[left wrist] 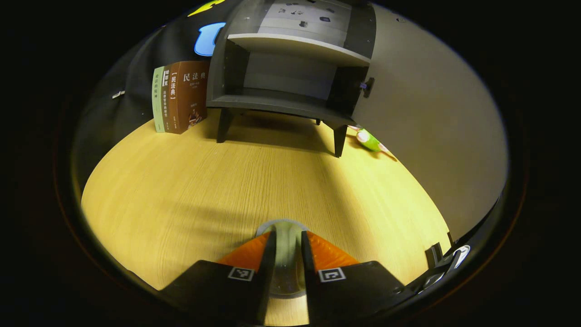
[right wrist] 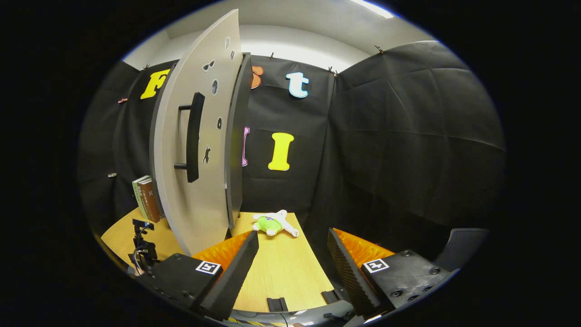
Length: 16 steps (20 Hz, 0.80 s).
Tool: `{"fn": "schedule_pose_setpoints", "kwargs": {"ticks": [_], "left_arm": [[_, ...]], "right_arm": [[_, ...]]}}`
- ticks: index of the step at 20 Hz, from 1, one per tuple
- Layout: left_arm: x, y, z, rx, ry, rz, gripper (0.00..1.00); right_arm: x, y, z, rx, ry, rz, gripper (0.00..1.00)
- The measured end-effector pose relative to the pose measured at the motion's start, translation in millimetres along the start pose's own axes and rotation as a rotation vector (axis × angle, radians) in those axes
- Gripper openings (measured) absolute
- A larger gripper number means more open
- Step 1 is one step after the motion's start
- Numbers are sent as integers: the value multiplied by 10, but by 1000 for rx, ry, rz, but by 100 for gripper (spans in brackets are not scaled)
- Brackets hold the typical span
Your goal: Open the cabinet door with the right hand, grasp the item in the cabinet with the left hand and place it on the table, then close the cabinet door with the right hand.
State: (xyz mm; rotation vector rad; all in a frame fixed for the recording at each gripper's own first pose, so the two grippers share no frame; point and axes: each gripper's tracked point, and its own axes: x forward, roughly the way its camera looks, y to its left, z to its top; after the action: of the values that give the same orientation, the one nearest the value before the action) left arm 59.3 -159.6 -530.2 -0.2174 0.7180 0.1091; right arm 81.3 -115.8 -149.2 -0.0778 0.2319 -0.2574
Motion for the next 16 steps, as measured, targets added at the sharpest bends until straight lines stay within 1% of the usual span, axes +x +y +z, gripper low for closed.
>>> {"fn": "schedule_pose_setpoints", "kwargs": {"ticks": [1, 4, 5, 7, 9, 11, 13, 14, 15, 16], "left_arm": [[6, 3, -4, 11, 0, 1, 58], [-48, 60, 60, 38, -15, 32, 83], [-101, 75, 109, 55, -26, 39, 93], [-260, 119, 318, 107, -82, 46, 96], [-544, 51, 605, 154, -177, 11, 96], [-956, -50, 961, 172, -278, -43, 96], [-1405, -12, 1269, 191, -351, -37, 96], [-1629, -22, 1401, 200, -383, -47, 96], [-1807, -75, 1491, 209, -409, -72, 94], [-1990, -99, 1574, 221, -427, -91, 95]], "right_arm": [[-16, 2, -7, -3, 2, 4, 98], [-7, 22, -8, 0, 1, 20, 98], [-16, 40, 5, 4, -3, 27, 98], [-13, 99, 45, 17, -15, 52, 98], [-13, 178, 82, 35, -29, 86, 98], [-30, 300, 124, 52, -46, 124, 98], [-55, 374, 192, 64, -69, 156, 98], [-58, 425, 225, 68, -82, 176, 98], [-69, 467, 264, 72, -97, 195, 98], [-80, 490, 293, 74, -112, 207, 96]]}}
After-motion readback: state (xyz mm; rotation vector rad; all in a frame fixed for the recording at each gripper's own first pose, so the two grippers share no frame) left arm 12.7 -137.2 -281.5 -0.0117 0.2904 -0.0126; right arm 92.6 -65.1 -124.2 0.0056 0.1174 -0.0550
